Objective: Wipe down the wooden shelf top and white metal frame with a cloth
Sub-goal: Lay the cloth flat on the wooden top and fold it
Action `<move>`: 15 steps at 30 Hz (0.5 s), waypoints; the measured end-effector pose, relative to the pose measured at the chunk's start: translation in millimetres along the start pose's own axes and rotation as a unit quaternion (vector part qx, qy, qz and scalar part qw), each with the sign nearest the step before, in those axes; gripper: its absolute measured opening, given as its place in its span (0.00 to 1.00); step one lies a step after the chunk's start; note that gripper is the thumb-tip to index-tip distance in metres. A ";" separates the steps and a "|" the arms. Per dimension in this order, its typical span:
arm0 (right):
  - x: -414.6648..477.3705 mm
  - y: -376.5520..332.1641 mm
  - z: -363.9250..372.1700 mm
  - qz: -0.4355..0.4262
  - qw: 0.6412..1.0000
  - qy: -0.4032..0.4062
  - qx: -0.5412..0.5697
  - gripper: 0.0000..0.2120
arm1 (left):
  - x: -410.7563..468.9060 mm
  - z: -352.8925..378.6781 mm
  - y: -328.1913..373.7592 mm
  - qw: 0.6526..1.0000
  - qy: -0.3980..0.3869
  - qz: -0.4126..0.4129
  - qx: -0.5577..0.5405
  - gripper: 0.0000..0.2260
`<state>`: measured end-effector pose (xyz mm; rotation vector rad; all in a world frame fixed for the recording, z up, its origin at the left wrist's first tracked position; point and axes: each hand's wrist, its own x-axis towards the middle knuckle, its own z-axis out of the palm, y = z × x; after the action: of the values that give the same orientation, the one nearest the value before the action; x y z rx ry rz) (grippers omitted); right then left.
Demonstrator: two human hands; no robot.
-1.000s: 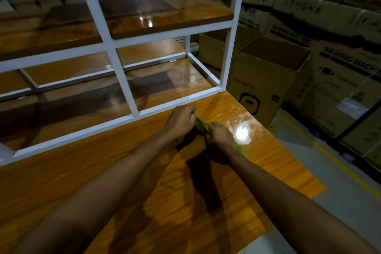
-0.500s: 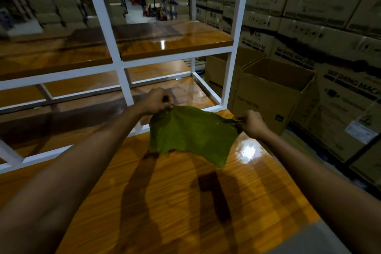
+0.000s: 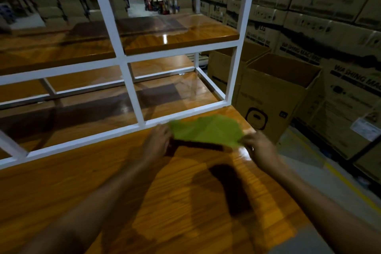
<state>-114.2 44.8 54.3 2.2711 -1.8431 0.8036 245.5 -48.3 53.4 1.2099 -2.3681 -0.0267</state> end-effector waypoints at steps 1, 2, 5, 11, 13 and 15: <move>-24.2 1.7 16.7 0.004 0.999 -0.038 0.009 0.12 | -22.3 18.1 0.4 0.999 -0.034 -0.017 -0.010 0.08; -46.8 3.6 32.2 0.014 0.998 -0.066 0.012 0.11 | -43.2 35.2 -0.6 0.998 -0.061 -0.024 -0.018 0.10; -91.3 0.3 52.6 0.063 0.993 -0.097 0.009 0.12 | -85.5 67.3 -11.0 0.996 -0.077 -0.020 -0.052 0.13; -120.5 -10.9 40.6 0.080 0.993 -0.085 0.012 0.18 | -116.2 62.8 -8.7 0.994 -0.059 -0.009 -0.088 0.12; -128.8 -12.6 34.2 0.092 0.990 -0.102 0.007 0.19 | -125.2 56.3 -7.1 0.994 -0.057 0.002 -0.092 0.10; -134.1 -16.7 23.7 0.091 0.989 -0.119 0.021 0.17 | -134.2 45.9 -1.4 0.992 -0.062 0.012 -0.113 0.08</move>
<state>-107.4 157.4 -23.7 2.3387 -2.1816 0.6222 293.8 45.1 -41.8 1.0978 -2.4069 -0.3619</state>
